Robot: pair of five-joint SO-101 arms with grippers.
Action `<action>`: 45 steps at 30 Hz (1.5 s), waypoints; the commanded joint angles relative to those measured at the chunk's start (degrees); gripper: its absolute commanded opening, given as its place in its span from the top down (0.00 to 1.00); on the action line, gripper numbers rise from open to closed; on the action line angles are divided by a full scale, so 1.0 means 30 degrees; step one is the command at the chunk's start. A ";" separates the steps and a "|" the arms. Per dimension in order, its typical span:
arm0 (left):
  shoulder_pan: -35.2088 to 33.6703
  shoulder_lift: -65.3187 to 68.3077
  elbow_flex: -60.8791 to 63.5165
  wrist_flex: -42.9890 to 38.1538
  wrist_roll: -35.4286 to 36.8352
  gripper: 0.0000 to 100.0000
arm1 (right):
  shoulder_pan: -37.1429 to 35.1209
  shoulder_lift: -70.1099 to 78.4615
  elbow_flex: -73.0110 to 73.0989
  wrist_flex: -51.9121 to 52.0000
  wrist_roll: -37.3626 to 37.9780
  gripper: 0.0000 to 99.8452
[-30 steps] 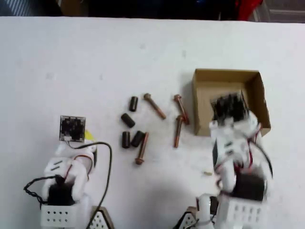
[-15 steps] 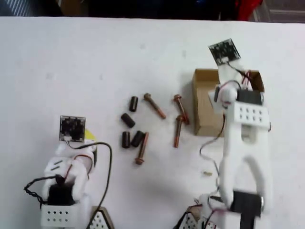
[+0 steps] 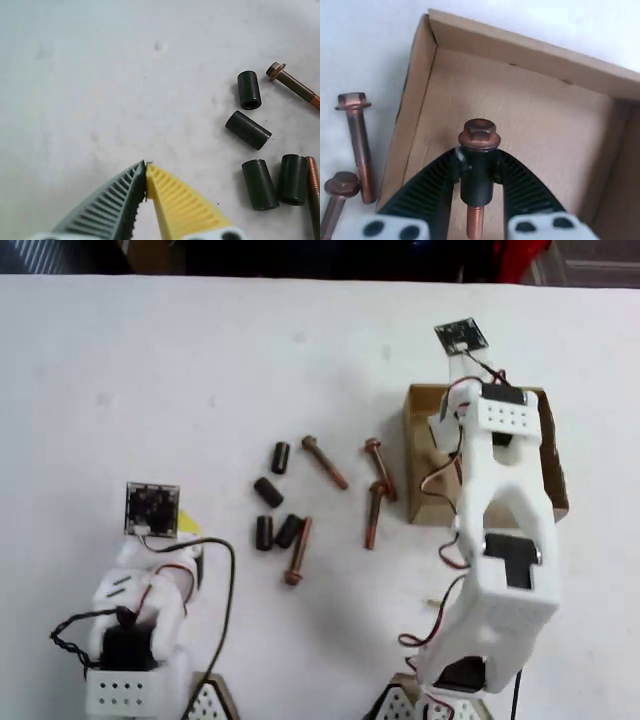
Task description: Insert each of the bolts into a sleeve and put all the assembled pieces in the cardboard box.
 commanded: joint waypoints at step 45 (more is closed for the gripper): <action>-0.0190 -0.0015 -0.2432 0.2462 -0.0293 0.97 | -0.8806 -1.6278 -0.3634 1.2498 -0.1524 0.87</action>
